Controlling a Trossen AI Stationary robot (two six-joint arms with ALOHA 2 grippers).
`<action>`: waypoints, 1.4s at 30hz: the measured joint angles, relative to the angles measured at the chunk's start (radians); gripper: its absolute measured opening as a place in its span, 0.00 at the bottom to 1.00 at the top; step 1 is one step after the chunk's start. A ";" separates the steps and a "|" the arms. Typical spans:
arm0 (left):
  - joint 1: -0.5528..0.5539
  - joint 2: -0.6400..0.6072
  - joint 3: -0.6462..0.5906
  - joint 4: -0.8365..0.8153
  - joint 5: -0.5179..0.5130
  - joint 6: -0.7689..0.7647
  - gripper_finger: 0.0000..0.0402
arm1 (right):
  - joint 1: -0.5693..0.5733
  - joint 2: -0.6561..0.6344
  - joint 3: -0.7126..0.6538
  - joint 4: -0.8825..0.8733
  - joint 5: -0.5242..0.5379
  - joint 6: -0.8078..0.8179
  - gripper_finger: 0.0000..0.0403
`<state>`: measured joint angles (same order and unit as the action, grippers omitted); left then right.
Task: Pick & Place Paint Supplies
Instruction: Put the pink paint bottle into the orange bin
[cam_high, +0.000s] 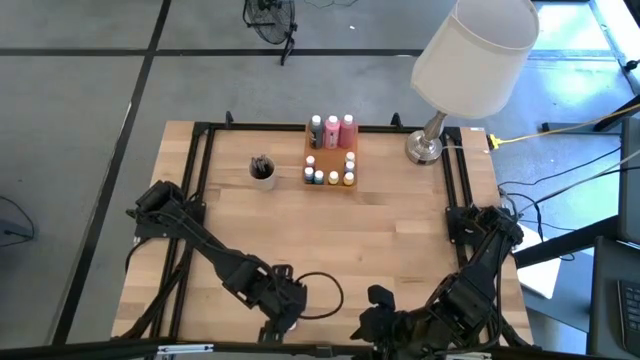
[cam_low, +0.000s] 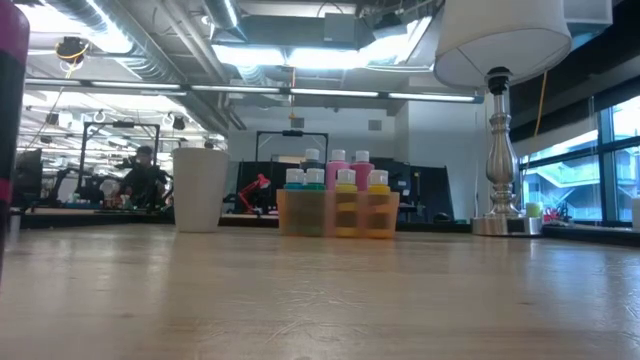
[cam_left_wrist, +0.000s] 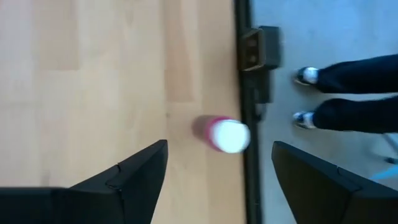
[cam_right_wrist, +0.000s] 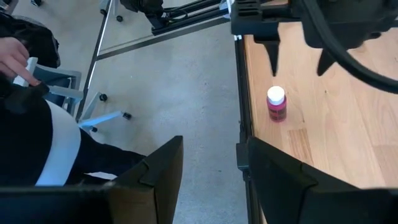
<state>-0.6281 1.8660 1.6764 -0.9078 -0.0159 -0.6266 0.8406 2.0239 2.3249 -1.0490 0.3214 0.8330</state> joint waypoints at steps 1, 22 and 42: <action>0.000 0.000 0.000 -0.009 -0.017 0.000 0.70 | 0.000 0.000 0.000 0.000 0.000 0.000 0.45; -0.031 0.111 0.000 0.017 0.026 0.019 0.70 | 0.000 0.000 0.000 -0.013 0.000 -0.011 0.45; -0.032 0.137 0.000 0.053 -0.010 0.011 0.70 | -0.001 0.000 0.000 -0.043 0.000 -0.015 0.45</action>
<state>-0.6598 2.0025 1.6760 -0.8553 -0.0259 -0.6153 0.8394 2.0235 2.3249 -1.0919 0.3210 0.8181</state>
